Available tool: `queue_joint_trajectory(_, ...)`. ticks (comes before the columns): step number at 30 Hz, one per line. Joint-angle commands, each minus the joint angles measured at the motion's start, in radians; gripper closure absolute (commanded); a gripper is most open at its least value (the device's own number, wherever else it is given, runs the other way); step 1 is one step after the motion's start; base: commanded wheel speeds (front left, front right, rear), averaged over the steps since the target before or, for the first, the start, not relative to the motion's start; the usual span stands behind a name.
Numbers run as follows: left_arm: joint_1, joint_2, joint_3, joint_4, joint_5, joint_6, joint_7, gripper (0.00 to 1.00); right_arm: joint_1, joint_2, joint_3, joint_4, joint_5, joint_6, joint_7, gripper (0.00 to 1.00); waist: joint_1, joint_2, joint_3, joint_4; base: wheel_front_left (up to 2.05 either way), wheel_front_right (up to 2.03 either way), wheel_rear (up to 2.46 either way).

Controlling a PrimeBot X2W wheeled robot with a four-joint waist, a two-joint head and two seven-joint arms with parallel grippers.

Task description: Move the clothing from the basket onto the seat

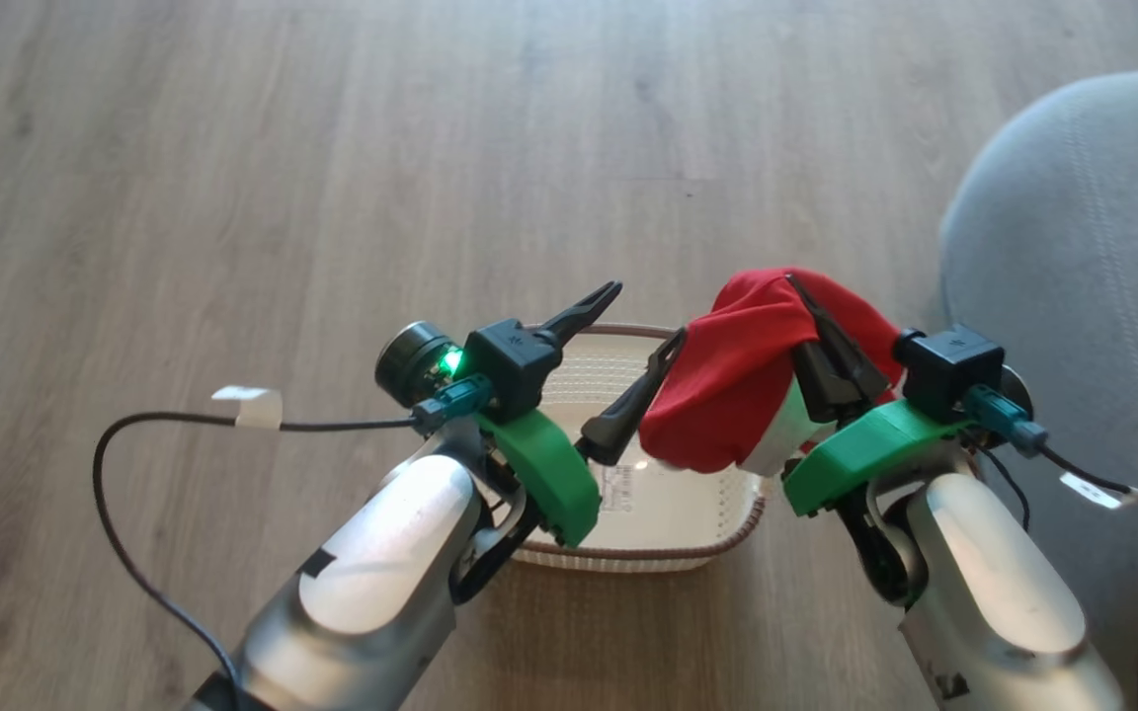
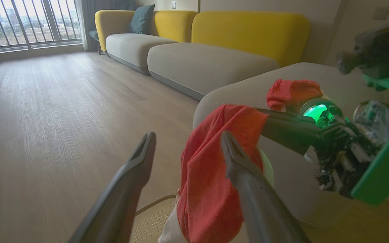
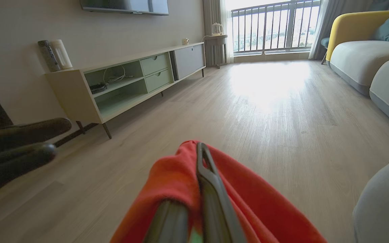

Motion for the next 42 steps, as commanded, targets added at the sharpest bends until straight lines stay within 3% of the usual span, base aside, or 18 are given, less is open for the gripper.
queue_joint_trajectory(1,-0.018,0.018,0.036,-0.025,0.007,-0.006,-0.012,0.00,-0.006,0.009,0.006,-0.048,-0.004,0.000,-0.007,1.00,-0.0001,0.0000,-0.001,-0.038,0.00,0.00,0.00)
queue_joint_trajectory(7,0.009,0.034,0.019,-0.040,-0.003,-0.008,-0.012,0.00,0.015,0.015,-0.014,-0.094,0.002,0.000,-0.007,1.00,-0.0001,0.0000,-0.009,-0.130,0.00,0.00,0.00)
queue_joint_trajectory(16,0.060,0.059,-0.001,-0.088,-0.023,-0.008,-0.012,0.00,0.058,0.023,-0.025,-0.169,0.014,0.000,-0.007,1.00,-0.0001,0.0000,-0.028,-0.345,0.00,0.00,0.00)
queue_joint_trajectory(29,0.118,0.067,0.019,-0.118,-0.016,-0.008,-0.012,0.00,0.122,0.024,-0.061,-0.232,0.030,0.000,-0.007,1.00,-0.0001,0.0000,-0.043,-0.592,0.00,0.00,0.00)
queue_joint_trajectory(42,0.050,0.071,-0.086,-0.117,-0.054,-0.008,-0.012,0.00,0.278,0.033,-0.240,-0.411,0.009,0.000,-0.007,1.00,-0.0001,0.0000,0.021,-0.637,0.00,0.00,0.00)
